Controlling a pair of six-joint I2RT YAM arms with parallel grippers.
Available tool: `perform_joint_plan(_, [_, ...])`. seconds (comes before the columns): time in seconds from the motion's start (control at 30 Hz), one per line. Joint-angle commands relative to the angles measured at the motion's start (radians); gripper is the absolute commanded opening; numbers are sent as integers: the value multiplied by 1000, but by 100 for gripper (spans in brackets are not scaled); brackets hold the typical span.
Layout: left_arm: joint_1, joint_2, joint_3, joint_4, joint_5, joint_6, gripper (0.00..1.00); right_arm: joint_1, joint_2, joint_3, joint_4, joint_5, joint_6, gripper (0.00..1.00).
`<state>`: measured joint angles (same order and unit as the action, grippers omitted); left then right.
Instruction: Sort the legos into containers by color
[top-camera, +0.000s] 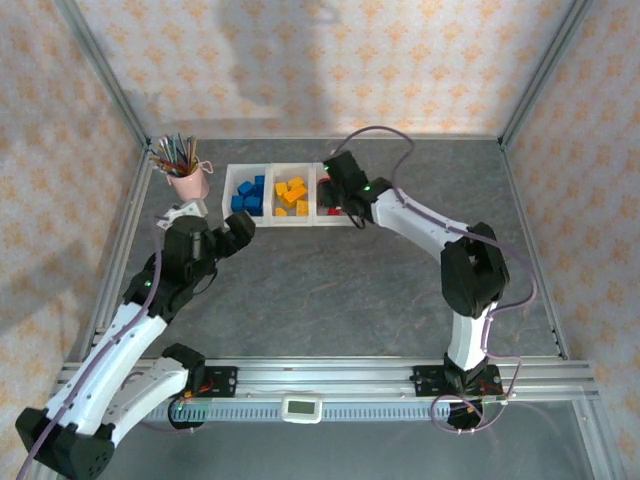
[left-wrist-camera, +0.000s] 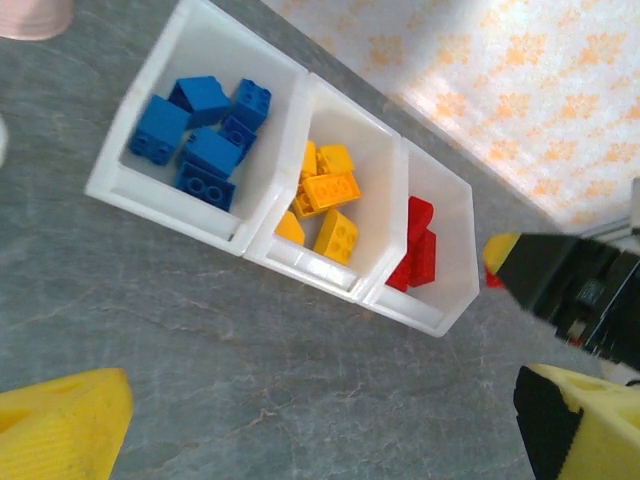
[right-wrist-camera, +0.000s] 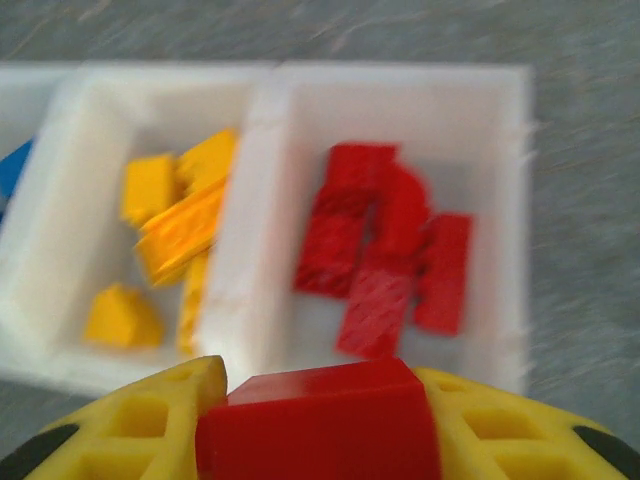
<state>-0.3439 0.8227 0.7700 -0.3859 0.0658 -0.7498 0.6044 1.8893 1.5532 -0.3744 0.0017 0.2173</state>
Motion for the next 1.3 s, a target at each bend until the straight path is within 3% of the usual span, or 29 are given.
perform_joint_plan(0.0, [9,30,-27,211,63,45,99,-42,78,94,15,75,-12,39])
perform_joint_plan(0.27, [9,114,-36,269,60,77,99,-69,291,333,-34,138,-85,42])
perform_joint_plan(0.53, [9,115,-54,280,51,78,99,-71,349,435,-73,166,-93,64])
perform_joint_plan(0.8, [9,104,-49,271,42,73,99,-71,231,370,-40,136,-96,77])
perform_joint_plan(1.03, [16,78,-19,194,-28,98,99,-84,41,195,41,91,-62,93])
perform_joint_plan(1.1, [20,61,-6,156,-80,113,99,-90,-39,117,68,111,-51,100])
perform_joint_plan(1.27, [51,-7,-36,96,-281,153,99,-132,-277,-160,170,209,4,100])
